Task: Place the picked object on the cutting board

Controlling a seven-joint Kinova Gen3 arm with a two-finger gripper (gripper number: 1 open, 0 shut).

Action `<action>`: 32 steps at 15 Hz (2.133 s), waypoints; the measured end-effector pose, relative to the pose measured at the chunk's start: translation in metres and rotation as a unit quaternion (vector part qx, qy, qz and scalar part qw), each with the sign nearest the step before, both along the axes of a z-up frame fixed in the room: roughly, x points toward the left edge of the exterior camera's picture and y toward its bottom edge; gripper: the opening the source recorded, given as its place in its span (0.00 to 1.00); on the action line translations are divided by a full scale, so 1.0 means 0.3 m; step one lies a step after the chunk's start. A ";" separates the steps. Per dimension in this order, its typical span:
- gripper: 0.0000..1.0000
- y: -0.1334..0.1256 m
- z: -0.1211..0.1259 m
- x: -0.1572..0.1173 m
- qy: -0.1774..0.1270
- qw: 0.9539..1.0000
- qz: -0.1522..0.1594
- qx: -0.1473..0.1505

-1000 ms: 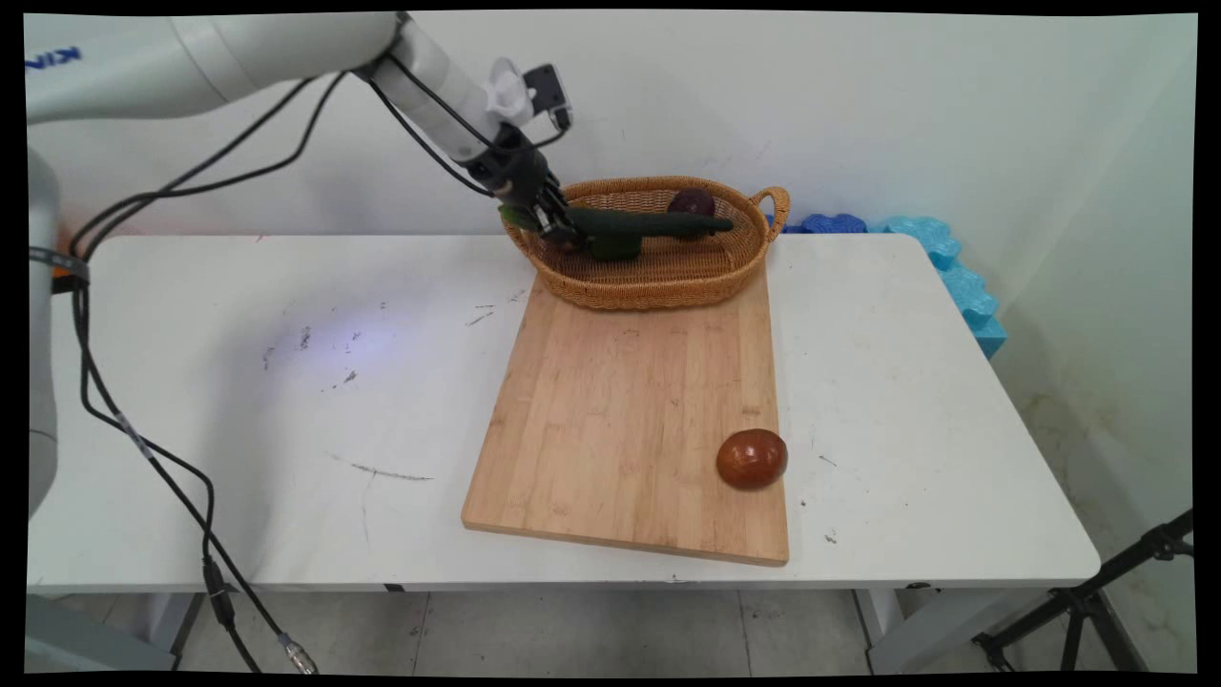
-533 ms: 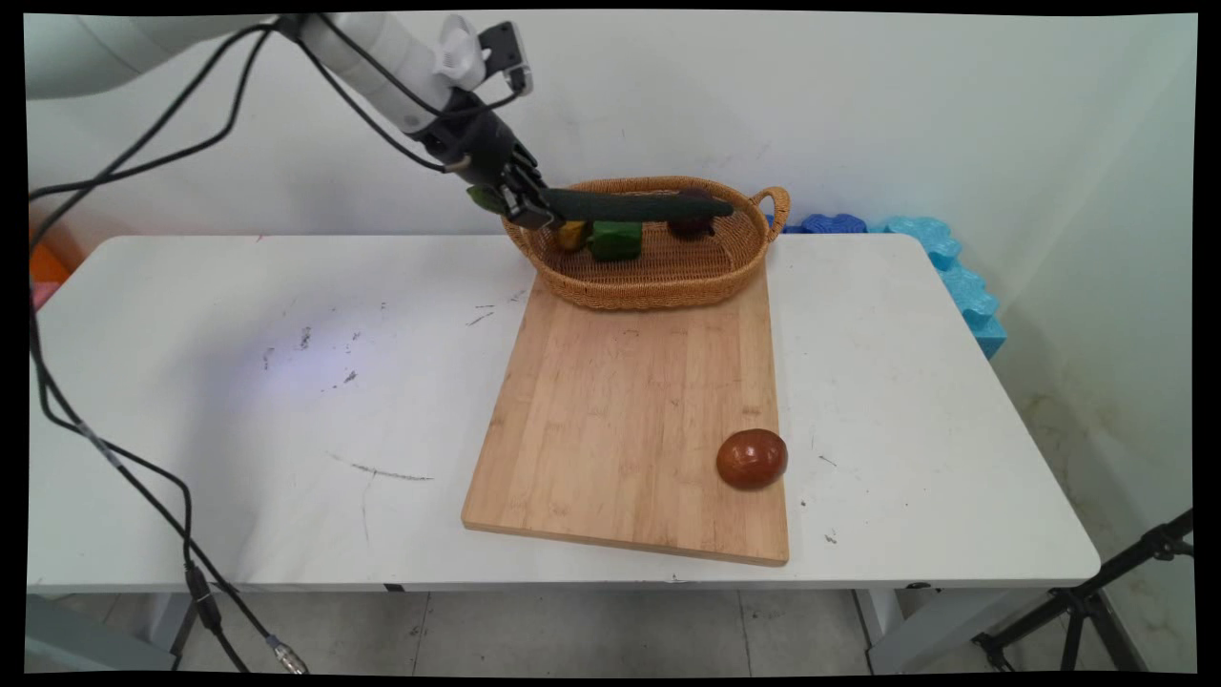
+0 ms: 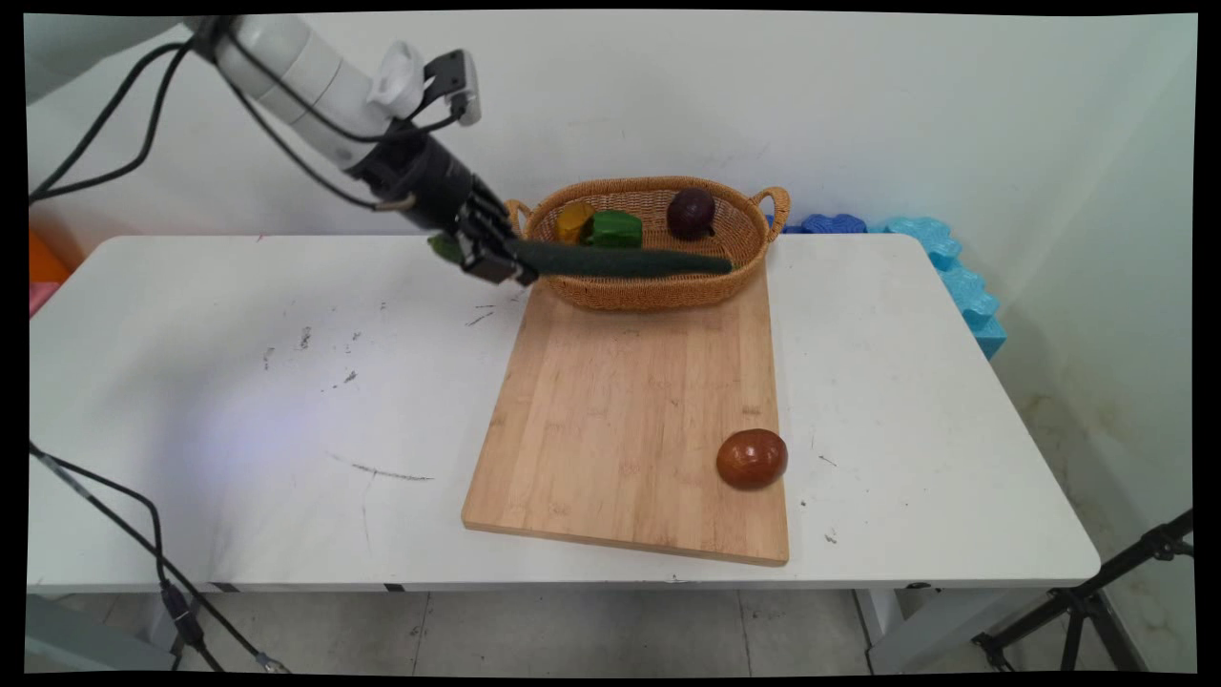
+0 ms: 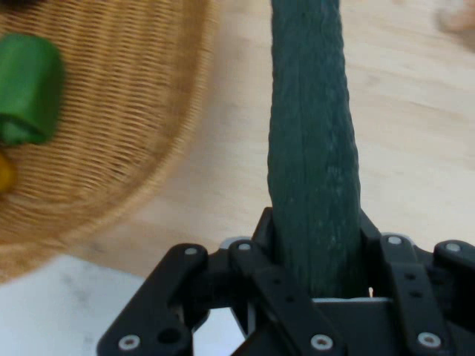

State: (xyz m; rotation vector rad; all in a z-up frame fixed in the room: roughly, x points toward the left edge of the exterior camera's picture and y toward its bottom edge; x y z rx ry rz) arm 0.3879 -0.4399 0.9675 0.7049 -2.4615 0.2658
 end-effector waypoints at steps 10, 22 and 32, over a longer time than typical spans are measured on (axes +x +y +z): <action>0.00 0.173 -0.203 -0.050 0.033 0.997 0.000 0.071; 0.00 0.224 -0.477 -0.137 0.064 0.991 0.018 0.118; 1.00 0.235 -0.585 -0.151 0.070 0.989 0.030 0.127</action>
